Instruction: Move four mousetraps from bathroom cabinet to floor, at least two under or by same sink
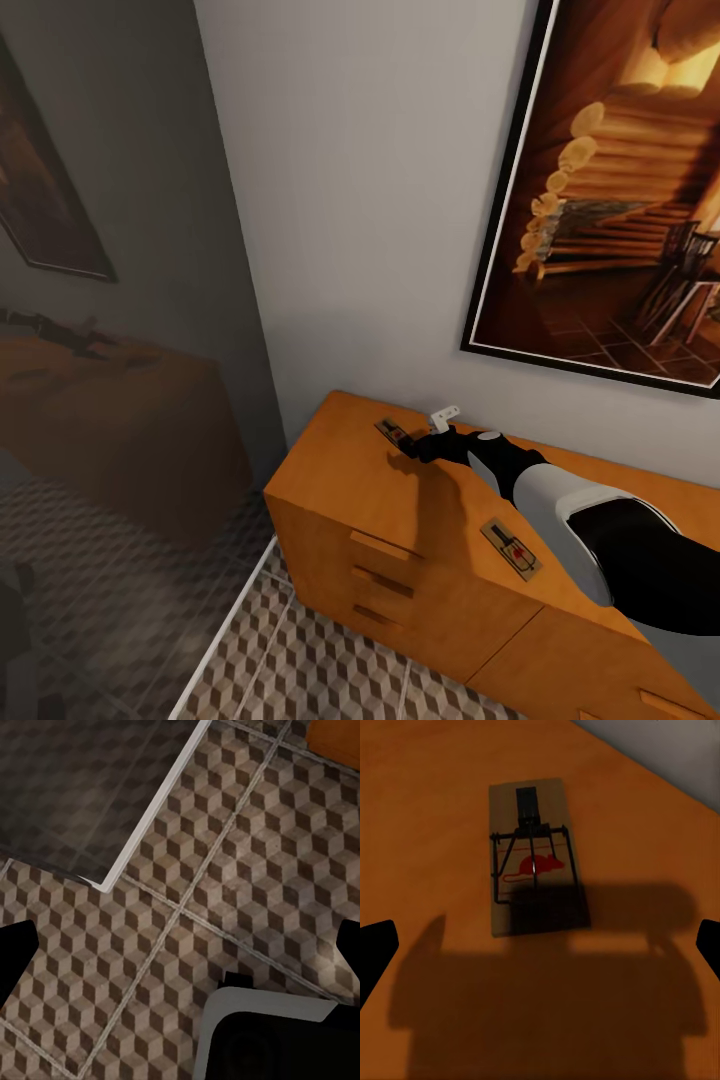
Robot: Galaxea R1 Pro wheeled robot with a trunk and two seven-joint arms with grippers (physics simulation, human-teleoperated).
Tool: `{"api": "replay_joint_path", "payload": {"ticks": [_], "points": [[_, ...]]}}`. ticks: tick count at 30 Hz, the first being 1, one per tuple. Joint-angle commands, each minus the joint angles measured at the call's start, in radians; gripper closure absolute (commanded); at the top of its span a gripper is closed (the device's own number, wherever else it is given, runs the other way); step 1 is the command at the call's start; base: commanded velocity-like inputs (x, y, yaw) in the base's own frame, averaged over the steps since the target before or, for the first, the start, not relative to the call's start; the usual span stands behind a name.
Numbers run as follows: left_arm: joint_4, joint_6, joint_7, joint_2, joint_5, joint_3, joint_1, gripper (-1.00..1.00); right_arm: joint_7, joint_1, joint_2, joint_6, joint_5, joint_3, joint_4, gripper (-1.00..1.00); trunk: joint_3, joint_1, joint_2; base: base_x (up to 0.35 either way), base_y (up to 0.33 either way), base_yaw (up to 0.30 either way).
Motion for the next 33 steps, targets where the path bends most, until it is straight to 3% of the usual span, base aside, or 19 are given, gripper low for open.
{"api": "replay_joint_path", "payload": {"ticks": [1, 20, 33], "points": [[0.003, -0.004, 0.005, -0.001, 0.002, -0.009, -0.001, -1.00, 0.002, -0.001, 0.000, 0.000, -0.006, 0.006, 0.000, -1.00, -0.002, 0.001, -0.002, 0.000, 0.000, 0.000], [0.003, -0.004, 0.005, -0.001, 0.002, -0.009, -0.001, -1.00, -0.045, -0.001, -0.015, -0.020, -0.002, 0.008, -0.016, -1.00, -0.002, 0.001, -0.002, 0.000, 0.000, 0.000], [0.003, -0.004, 0.005, -0.002, 0.002, -0.009, -0.001, -1.00, -0.060, -0.001, -0.015, 0.035, -0.001, 0.008, -0.024, -1.00, -0.002, 0.001, -0.002, 0.000, 0.000, 0.000]]}}
